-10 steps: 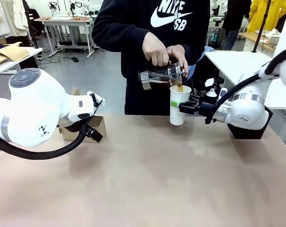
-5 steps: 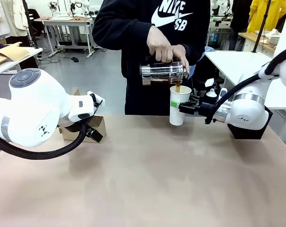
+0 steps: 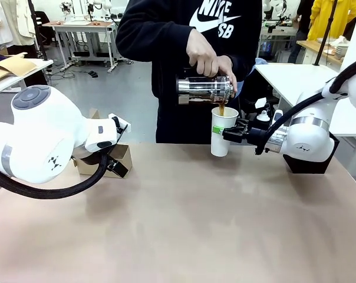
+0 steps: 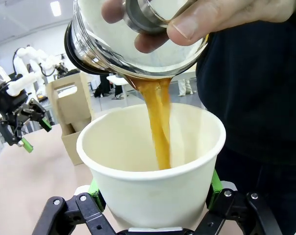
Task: Pour a drink into a cup and package it in a carrier.
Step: When a person places the Paper Cup Lid on the 600 ml Paper Cup , lift the 600 ml Paper Cup.
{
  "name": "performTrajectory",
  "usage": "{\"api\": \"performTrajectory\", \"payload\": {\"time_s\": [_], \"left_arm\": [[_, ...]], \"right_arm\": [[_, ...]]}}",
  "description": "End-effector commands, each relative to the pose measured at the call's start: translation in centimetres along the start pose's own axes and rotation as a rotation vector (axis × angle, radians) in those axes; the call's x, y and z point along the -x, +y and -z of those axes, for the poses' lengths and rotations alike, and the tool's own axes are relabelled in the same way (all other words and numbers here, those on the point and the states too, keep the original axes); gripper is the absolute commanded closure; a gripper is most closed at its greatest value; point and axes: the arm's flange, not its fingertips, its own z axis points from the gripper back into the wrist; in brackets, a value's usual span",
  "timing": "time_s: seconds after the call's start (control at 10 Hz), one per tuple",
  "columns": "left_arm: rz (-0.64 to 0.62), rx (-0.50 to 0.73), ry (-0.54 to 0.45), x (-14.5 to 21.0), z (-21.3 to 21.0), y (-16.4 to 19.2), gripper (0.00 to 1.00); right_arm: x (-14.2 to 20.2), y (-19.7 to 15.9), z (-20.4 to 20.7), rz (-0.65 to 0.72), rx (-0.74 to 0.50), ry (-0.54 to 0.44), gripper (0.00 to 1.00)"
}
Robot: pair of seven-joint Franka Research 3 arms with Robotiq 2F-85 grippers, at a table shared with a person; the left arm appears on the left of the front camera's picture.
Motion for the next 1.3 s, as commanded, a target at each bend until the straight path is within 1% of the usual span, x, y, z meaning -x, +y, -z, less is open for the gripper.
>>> {"api": "performTrajectory", "payload": {"time_s": [0.0, 1.2], "left_arm": [[-0.003, 0.002, -0.001, 0.04, -0.04, 0.09, 0.0], [-0.003, 0.002, -0.001, 0.04, -0.04, 0.09, 0.0]], "right_arm": [[-0.44, 0.2, -0.01, 0.0, 0.001, -0.007, 0.09], [-0.44, 0.2, -0.01, 0.0, 0.001, -0.007, 0.09]]}}
